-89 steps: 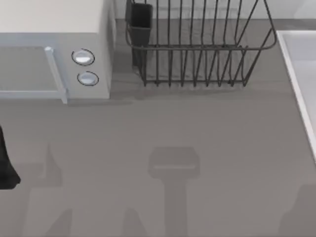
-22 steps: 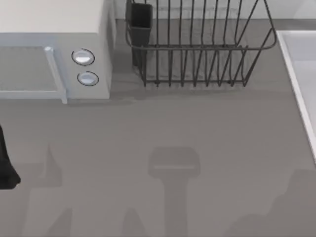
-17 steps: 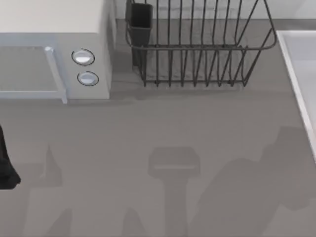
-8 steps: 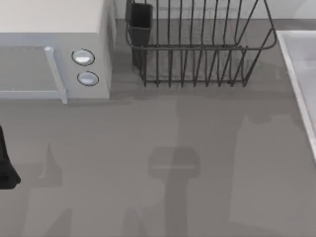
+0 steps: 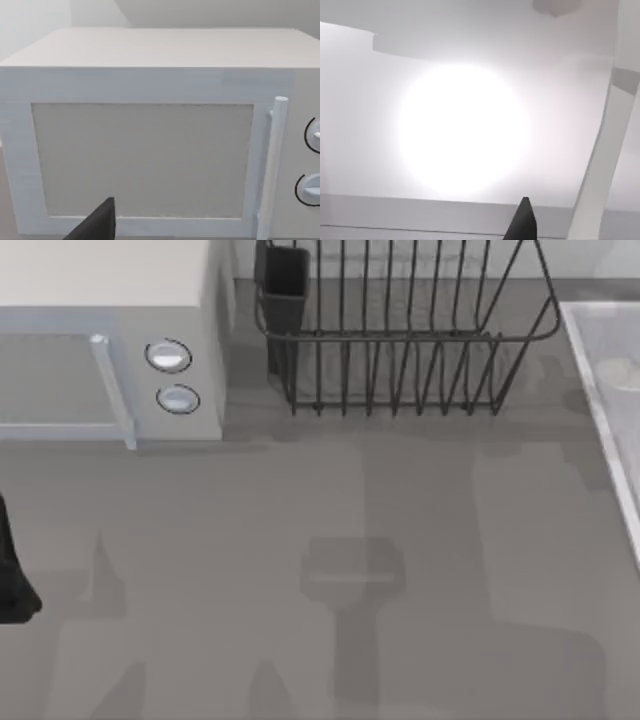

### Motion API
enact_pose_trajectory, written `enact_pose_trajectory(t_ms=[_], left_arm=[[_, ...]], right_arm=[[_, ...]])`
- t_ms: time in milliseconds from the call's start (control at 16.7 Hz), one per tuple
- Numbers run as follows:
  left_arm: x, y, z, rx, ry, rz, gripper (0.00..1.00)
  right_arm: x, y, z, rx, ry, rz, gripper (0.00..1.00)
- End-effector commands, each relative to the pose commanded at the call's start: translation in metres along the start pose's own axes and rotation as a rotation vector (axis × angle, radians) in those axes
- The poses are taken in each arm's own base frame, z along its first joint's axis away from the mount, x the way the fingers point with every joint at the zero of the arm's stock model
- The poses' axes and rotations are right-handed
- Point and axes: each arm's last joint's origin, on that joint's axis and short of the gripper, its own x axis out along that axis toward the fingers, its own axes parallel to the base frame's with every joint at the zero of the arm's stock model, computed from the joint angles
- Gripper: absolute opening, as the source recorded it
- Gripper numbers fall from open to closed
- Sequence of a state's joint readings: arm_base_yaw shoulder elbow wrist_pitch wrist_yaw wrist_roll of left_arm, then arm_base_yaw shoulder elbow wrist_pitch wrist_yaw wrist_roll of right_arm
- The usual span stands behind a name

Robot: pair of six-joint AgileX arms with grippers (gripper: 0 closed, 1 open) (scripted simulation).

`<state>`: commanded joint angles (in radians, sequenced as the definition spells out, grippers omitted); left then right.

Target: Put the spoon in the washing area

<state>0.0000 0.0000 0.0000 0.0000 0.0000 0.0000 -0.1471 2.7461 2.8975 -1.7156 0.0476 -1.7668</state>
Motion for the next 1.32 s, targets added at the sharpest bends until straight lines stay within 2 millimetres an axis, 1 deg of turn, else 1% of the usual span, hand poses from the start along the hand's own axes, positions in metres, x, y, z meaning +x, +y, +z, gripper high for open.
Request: enact_pose_trajectory(t_ms=[240,540,660,900,1020,1320], left_arm=[[0.0,0.0,0.0,0.0,0.0,0.0,1.0],[0.0,0.0,0.0,0.0,0.0,0.0,1.0],[0.0,0.0,0.0,0.0,0.0,0.0,1.0],[0.0,0.0,0.0,0.0,0.0,0.0,1.0],[0.0,0.0,0.0,0.0,0.0,0.0,1.0],[0.0,0.0,0.0,0.0,0.0,0.0,1.0]], right_arm=[[0.0,0.0,0.0,0.0,0.0,0.0,0.0],[0.003,-0.001,-0.004,0.016,0.004,-0.012,0.0],[0.011,-0.003,-0.004,0.016,0.004,-0.014,0.0],[0.034,-0.002,0.0,0.008,0.0,0.004,0.0],[0.042,-0.001,0.001,0.003,0.0,0.004,0.0],[0.045,-0.001,0.002,0.0,0.0,0.001,0.0]])
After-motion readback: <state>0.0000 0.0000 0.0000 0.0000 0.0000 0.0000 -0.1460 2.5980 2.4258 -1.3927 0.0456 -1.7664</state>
